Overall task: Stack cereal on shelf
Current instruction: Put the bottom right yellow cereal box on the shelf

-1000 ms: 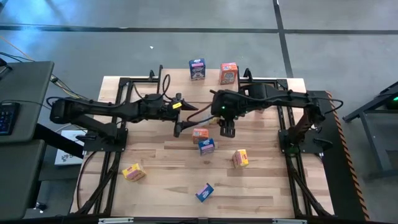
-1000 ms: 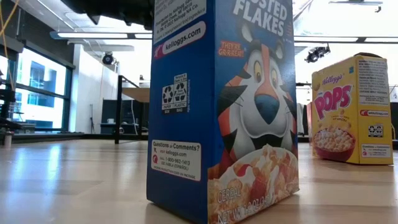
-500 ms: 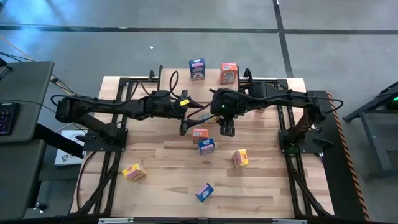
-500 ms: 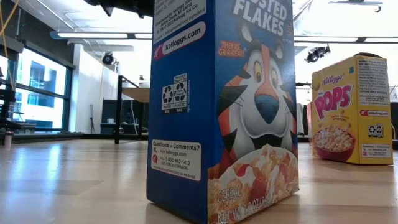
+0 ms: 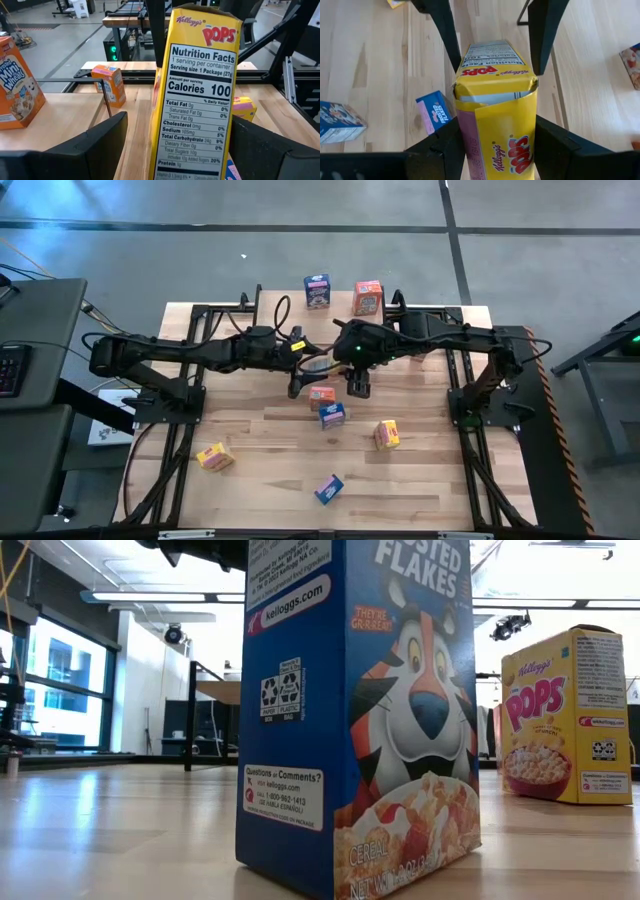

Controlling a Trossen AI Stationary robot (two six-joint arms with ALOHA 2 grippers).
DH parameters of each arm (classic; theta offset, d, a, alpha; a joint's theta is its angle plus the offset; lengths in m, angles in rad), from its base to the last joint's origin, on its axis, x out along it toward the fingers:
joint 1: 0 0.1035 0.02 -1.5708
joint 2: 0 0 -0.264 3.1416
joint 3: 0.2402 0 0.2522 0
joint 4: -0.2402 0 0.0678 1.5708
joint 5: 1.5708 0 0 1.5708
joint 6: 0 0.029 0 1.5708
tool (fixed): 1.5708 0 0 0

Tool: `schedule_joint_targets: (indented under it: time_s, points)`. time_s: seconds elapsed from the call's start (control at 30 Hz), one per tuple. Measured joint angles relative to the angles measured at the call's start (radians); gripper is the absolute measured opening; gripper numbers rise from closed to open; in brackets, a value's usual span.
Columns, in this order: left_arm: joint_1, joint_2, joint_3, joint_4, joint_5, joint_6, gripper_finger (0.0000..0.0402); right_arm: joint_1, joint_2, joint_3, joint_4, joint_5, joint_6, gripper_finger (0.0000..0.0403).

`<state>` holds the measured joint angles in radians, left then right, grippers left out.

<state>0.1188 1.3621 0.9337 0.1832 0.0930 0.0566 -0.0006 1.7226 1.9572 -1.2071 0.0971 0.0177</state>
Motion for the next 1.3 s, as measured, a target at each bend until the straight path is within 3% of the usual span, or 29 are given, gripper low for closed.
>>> schedule_joint_targets:
  time_s: [0.23,0.8,1.3]
  points:
    - [0.0,0.0,0.0,-0.006,-0.004,0.0,0.0298,0.0,0.0,0.0,0.001,0.0,0.0,0.0183]
    - [0.0,0.0,0.0,-0.007,0.006,0.0,0.0213,0.0,0.0,0.0,0.0,0.003,0.009,0.0183]
    - [0.0,0.0,-0.001,-0.011,0.048,-0.003,0.0207,0.001,0.0,0.0,0.022,0.003,0.036,0.0188]
